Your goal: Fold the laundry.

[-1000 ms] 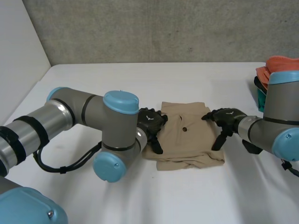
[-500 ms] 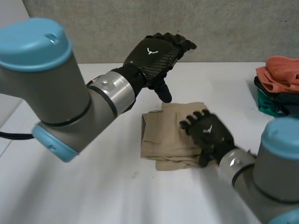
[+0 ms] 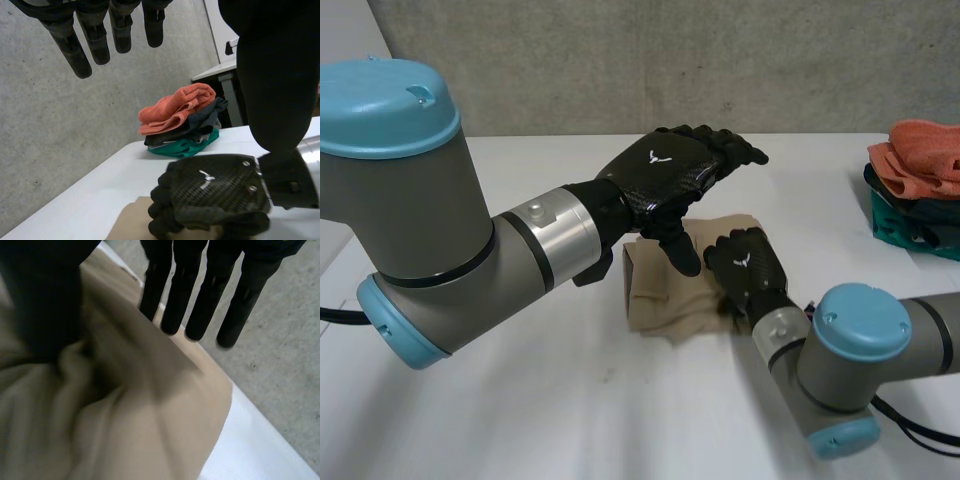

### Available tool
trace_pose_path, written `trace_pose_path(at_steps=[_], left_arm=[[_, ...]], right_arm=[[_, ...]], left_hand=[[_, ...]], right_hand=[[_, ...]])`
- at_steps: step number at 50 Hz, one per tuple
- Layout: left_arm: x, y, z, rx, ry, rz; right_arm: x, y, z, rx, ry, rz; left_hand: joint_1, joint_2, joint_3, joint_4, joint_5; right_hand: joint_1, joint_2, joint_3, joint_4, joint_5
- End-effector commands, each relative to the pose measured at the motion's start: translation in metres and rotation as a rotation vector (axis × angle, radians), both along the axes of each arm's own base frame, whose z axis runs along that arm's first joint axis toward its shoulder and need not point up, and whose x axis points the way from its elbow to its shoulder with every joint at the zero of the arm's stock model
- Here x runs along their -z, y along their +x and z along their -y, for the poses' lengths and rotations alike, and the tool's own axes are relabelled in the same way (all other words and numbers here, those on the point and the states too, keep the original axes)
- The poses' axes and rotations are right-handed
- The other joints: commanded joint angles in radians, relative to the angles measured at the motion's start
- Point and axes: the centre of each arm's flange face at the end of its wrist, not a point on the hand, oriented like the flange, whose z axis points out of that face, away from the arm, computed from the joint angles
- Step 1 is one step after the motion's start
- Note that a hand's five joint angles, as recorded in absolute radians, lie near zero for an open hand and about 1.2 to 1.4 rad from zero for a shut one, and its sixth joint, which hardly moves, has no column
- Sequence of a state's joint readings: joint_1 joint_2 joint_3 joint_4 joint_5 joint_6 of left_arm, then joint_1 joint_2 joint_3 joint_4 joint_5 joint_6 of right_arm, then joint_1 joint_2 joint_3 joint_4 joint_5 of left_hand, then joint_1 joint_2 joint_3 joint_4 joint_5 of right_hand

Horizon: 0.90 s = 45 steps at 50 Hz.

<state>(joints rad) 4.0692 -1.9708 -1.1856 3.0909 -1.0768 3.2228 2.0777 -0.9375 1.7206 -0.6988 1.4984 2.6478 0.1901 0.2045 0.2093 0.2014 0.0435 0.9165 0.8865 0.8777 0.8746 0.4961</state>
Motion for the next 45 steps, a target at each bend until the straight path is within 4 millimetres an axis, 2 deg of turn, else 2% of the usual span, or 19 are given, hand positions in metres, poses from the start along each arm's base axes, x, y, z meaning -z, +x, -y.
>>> trace_pose_path(at_steps=[1, 6, 7, 14, 15, 21, 22, 25, 28, 29, 30, 33, 34, 37, 38, 40, 41, 42, 45], left_arm=[[-0.004, 0.002, 0.001, -0.007, -0.008, -0.007], [-0.022, 0.004, -0.001, -0.007, -0.053, -0.043], [-0.025, 0.004, -0.002, -0.007, -0.062, -0.051], [-0.057, 0.009, -0.008, -0.009, -0.160, -0.128], [-0.061, 0.009, -0.009, -0.009, -0.172, -0.138], [-0.083, 0.011, -0.012, -0.003, -0.201, -0.229], [-0.085, 0.011, -0.012, -0.002, -0.199, -0.239], [-0.087, 0.011, -0.010, -0.001, -0.183, -0.266], [-0.087, 0.011, -0.009, 0.000, -0.174, -0.278], [-0.086, 0.011, -0.009, 0.002, -0.170, -0.277], [-0.086, 0.011, -0.009, 0.000, -0.169, -0.276], [-0.080, 0.009, -0.008, 0.001, -0.155, -0.267], [-0.078, 0.009, -0.007, 0.000, -0.153, -0.264], [-0.076, 0.008, -0.007, 0.003, -0.146, -0.260], [-0.073, 0.007, -0.007, 0.002, -0.140, -0.255], [-0.066, 0.005, -0.004, 0.001, -0.125, -0.242], [-0.062, 0.004, -0.002, 0.000, -0.117, -0.236], [-0.060, 0.003, -0.002, 0.002, -0.112, -0.232], [-0.054, 0.001, 0.000, 0.001, -0.100, -0.224]], right_arm=[[-0.028, 0.011, 0.020, -0.002, -0.083, 0.060], [-0.053, 0.013, 0.043, 0.019, -0.156, 0.100], [-0.065, 0.008, 0.055, 0.040, -0.180, 0.112], [-0.132, -0.011, 0.092, 0.110, -0.265, 0.198], [-0.148, -0.022, 0.104, 0.137, -0.281, 0.234], [-0.206, -0.065, 0.141, 0.168, -0.348, 0.351], [-0.220, -0.081, 0.151, 0.172, -0.376, 0.368], [-0.238, -0.108, 0.167, 0.190, -0.422, 0.383], [-0.253, -0.152, 0.187, 0.240, -0.472, 0.391], [-0.253, -0.163, 0.193, 0.257, -0.475, 0.395], [-0.249, -0.188, 0.204, 0.291, -0.467, 0.403], [-0.230, -0.219, 0.221, 0.325, -0.425, 0.410], [-0.211, -0.237, 0.231, 0.336, -0.385, 0.403], [-0.180, -0.259, 0.242, 0.330, -0.320, 0.381], [-0.157, -0.271, 0.247, 0.318, -0.268, 0.369], [-0.131, -0.284, 0.252, 0.309, -0.214, 0.355], [-0.107, -0.294, 0.254, 0.296, -0.159, 0.352], [-0.090, -0.300, 0.255, 0.286, -0.118, 0.350], [-0.064, -0.308, 0.254, 0.276, -0.065, 0.333]], left_hand=[[0.006, -0.009, -0.013, -0.006, -0.022], [0.006, -0.009, -0.013, -0.006, -0.022], [0.006, -0.009, -0.013, -0.006, -0.022], [0.006, -0.009, -0.013, -0.006, -0.022], [0.006, -0.009, -0.013, -0.006, -0.022], [0.009, -0.006, -0.010, -0.003, -0.019], [0.009, -0.006, -0.010, -0.003, -0.019], [0.009, -0.006, -0.010, -0.003, -0.019], [0.009, -0.006, -0.010, -0.003, -0.019], [0.009, -0.006, -0.010, -0.003, -0.019], [0.009, -0.006, -0.010, -0.003, -0.019], [0.009, -0.006, -0.010, -0.003, -0.019], [0.009, -0.006, -0.010, -0.003, -0.019], [0.009, -0.006, -0.010, -0.003, -0.019], [0.009, -0.006, -0.010, -0.003, -0.019], [0.009, -0.006, -0.010, -0.003, -0.019], [0.009, -0.006, -0.010, -0.003, -0.019], [0.009, -0.006, -0.010, -0.003, -0.019], [0.009, -0.006, -0.010, -0.003, -0.019]], right_hand=[[0.480, 0.510, 0.519, 0.522, 0.726], [0.480, 0.510, 0.519, 0.522, 0.726], [0.480, 0.510, 0.519, 0.522, 0.726], [0.480, 0.510, 0.519, 0.522, 0.726], [0.480, 0.510, 0.519, 0.522, 0.726], [0.480, 0.510, 0.519, 0.522, 0.726], [0.480, 0.510, 0.519, 0.522, 0.726], [0.480, 0.510, 0.519, 0.522, 0.726], [0.480, 0.510, 0.519, 0.522, 0.726], [0.480, 0.510, 0.519, 0.522, 0.726], [0.480, 0.510, 0.519, 0.522, 0.726], [0.480, 0.510, 0.519, 0.522, 0.726], [0.480, 0.510, 0.519, 0.522, 0.726], [0.480, 0.510, 0.519, 0.522, 0.726], [0.480, 0.510, 0.519, 0.522, 0.726], [0.480, 0.510, 0.519, 0.522, 0.726], [0.480, 0.510, 0.519, 0.522, 0.726], [0.480, 0.510, 0.519, 0.522, 0.726], [0.480, 0.510, 0.519, 0.522, 0.726]])
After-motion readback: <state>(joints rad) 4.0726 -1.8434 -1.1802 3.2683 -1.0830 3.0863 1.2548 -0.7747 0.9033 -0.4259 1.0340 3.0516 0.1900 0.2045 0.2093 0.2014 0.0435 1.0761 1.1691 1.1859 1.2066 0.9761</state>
